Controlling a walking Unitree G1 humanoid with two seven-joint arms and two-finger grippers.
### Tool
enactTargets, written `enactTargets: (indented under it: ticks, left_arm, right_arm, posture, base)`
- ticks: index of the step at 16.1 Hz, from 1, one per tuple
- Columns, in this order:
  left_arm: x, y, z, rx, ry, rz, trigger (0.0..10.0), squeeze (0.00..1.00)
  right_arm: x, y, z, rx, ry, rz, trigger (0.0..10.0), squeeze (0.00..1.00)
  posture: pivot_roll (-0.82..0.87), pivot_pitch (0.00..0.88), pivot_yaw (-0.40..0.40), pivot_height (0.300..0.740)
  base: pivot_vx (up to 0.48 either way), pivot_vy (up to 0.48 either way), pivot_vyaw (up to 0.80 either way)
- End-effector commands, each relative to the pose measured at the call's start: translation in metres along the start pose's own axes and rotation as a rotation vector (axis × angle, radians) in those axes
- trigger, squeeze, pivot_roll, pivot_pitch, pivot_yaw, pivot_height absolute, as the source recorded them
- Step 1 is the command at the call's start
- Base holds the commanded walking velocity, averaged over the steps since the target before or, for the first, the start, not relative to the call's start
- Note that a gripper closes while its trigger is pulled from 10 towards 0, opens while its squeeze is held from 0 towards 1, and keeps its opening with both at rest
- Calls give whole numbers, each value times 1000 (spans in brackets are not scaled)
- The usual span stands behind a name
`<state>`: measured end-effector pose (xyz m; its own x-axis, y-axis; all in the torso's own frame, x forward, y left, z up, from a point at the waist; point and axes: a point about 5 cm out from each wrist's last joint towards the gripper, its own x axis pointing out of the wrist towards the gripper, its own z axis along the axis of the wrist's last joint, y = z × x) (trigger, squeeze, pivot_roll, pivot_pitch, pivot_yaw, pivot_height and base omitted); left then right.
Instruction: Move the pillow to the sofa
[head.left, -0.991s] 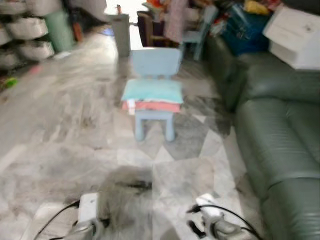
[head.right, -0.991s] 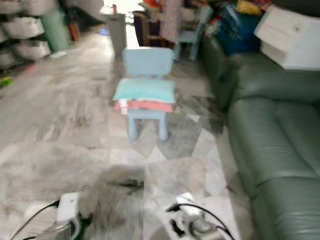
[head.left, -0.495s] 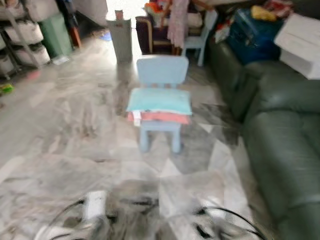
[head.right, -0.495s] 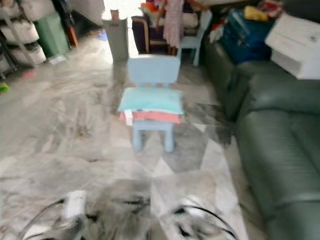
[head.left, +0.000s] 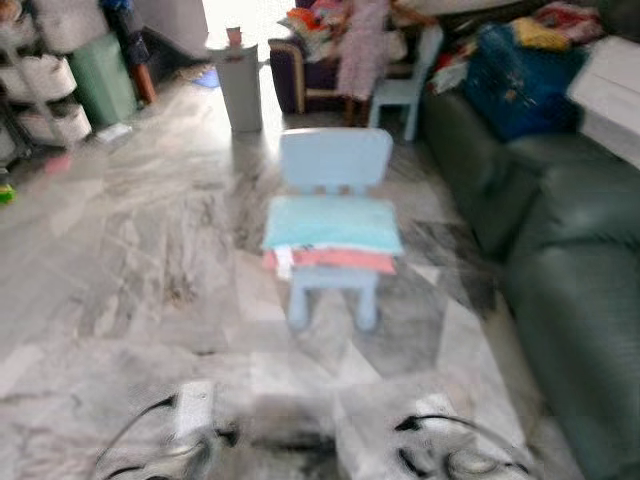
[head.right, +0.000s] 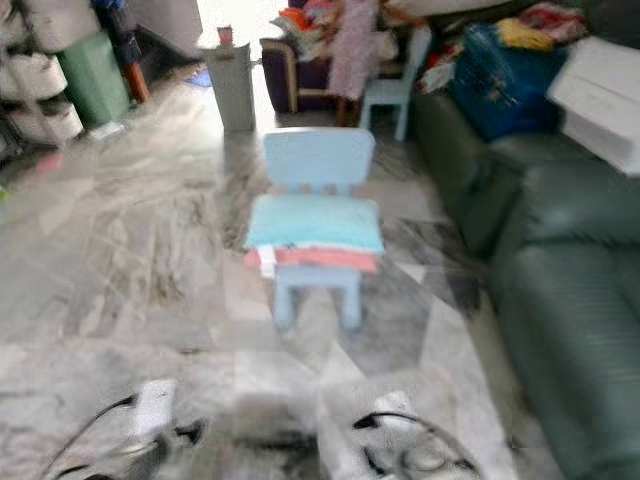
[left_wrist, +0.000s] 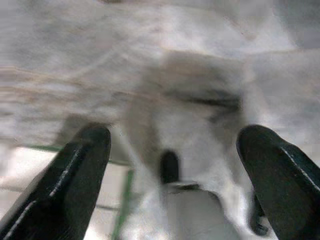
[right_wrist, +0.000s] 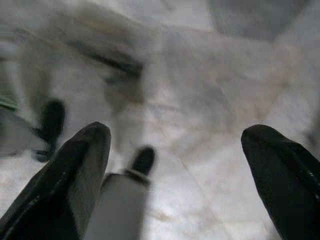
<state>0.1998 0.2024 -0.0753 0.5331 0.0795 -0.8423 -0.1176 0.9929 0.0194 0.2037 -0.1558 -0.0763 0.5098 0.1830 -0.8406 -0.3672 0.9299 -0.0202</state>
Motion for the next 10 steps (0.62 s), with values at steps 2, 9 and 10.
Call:
enactTargets:
  ticks: [2, 9, 10]
  left_arm:
    - [1, -8, 6, 15, -13, -21, 10000, 0]
    - [1, -7, 6, 29, -12, -18, 10000, 0]
    - [1, -7, 6, 33, -12, -18, 10000, 0]
  right_arm:
    - [-3, -10, -6, 22, 14, -28, 10000, 0]
    - [-3, -9, -5, 11, 15, -27, 10000, 0]
    - [-3, -9, -5, 5, 16, -27, 10000, 0]
  posture:
    - [-73, 0, 20, 740]
    - [-71, 0, 21, 740]
    - [-71, 0, 20, 740]
  base:
    - [461, 0, 0]
    - [478, 0, 0]
    - [480, 0, 0]
